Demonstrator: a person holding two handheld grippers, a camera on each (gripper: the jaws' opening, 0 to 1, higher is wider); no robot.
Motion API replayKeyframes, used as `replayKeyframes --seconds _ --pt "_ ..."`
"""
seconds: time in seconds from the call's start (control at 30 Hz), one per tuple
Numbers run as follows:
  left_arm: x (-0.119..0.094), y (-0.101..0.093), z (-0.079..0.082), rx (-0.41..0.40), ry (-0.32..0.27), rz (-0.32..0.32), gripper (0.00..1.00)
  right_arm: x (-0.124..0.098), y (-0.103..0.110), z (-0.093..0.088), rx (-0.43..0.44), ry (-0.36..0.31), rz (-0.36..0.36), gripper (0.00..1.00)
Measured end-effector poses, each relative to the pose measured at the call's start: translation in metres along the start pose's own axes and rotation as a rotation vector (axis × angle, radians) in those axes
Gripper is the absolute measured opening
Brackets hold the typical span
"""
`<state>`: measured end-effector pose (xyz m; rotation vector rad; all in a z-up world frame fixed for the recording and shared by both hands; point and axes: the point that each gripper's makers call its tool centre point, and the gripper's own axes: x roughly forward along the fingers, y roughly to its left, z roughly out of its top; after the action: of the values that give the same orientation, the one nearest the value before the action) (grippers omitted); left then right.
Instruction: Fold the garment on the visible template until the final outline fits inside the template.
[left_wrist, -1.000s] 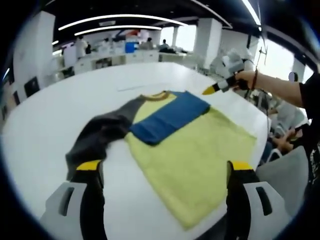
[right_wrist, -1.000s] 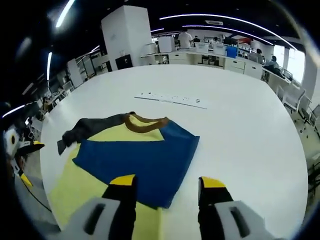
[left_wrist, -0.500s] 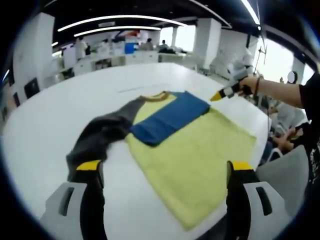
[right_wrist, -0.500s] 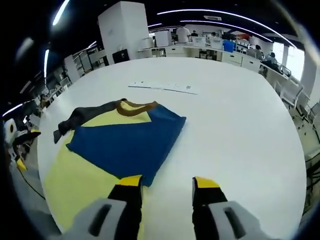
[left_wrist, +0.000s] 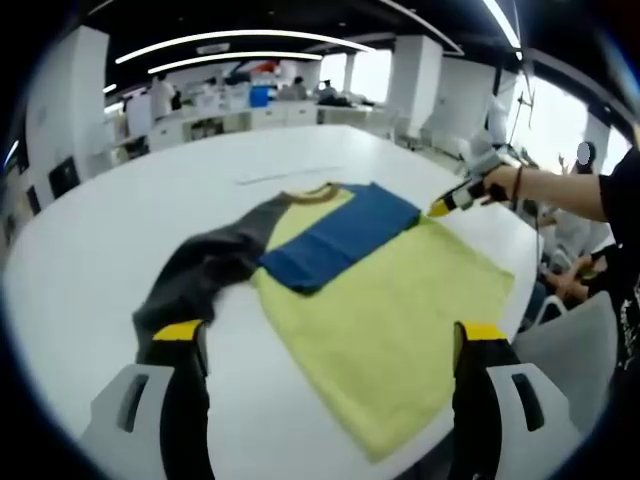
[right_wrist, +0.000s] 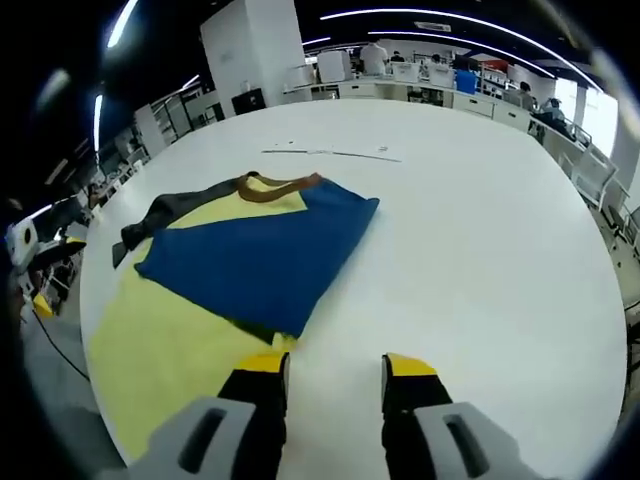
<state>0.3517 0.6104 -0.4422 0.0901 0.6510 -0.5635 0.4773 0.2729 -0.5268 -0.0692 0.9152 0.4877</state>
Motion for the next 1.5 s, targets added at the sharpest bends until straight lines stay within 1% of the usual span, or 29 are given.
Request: replayKeyframes --seconds 0.13,0.33,0.53,0.7,0.83,0.93,1.03,1.07,1.2,1.3,1.37,1.5 --pt "0.001 -0.001 -0.001 -0.001 0.002 -0.003 0.99 0.000 0.008 -0.004 0.002 0.005 0.026 0.34" --pt "0.000 -0.001 0.000 -0.006 -0.002 -0.002 0.98 0.002 0.014 -0.009 -0.011 0.012 0.033 0.32" --pt "-0.002 0.000 -0.001 -0.006 0.000 0.001 0.98 0.006 0.024 -0.010 -0.022 0.008 0.049 0.23" --pt "-0.002 0.001 -0.002 -0.006 0.001 0.000 0.97 0.009 0.028 -0.005 -0.030 -0.010 0.065 0.15" --pt "-0.003 0.002 -0.002 -0.006 0.003 0.001 0.97 0.012 0.029 0.004 -0.002 -0.042 0.090 0.09" --pt "-0.002 0.002 -0.003 -0.008 0.005 0.001 0.97 0.014 0.034 0.003 0.035 -0.041 0.119 0.05" --pt "-0.002 0.003 -0.004 -0.008 0.006 0.002 0.96 0.016 0.035 0.002 0.039 -0.033 0.126 0.00" --pt "-0.003 0.003 -0.004 -0.009 0.006 0.004 0.96 0.016 0.035 0.002 0.038 -0.033 0.130 0.00" --pt "-0.003 0.005 -0.005 -0.008 0.010 0.007 0.96 0.015 0.032 0.003 0.024 -0.032 0.112 0.00" --pt "-0.004 0.005 -0.006 -0.008 0.011 0.008 0.96 0.011 0.019 0.001 0.022 -0.024 0.063 0.00" --pt "-0.004 0.005 -0.005 -0.008 0.010 0.009 0.96 0.008 0.009 -0.001 -0.014 -0.013 0.015 0.00" --pt "-0.002 0.005 -0.005 -0.005 0.013 0.007 0.95 0.007 0.008 -0.001 -0.009 -0.014 0.012 0.00"
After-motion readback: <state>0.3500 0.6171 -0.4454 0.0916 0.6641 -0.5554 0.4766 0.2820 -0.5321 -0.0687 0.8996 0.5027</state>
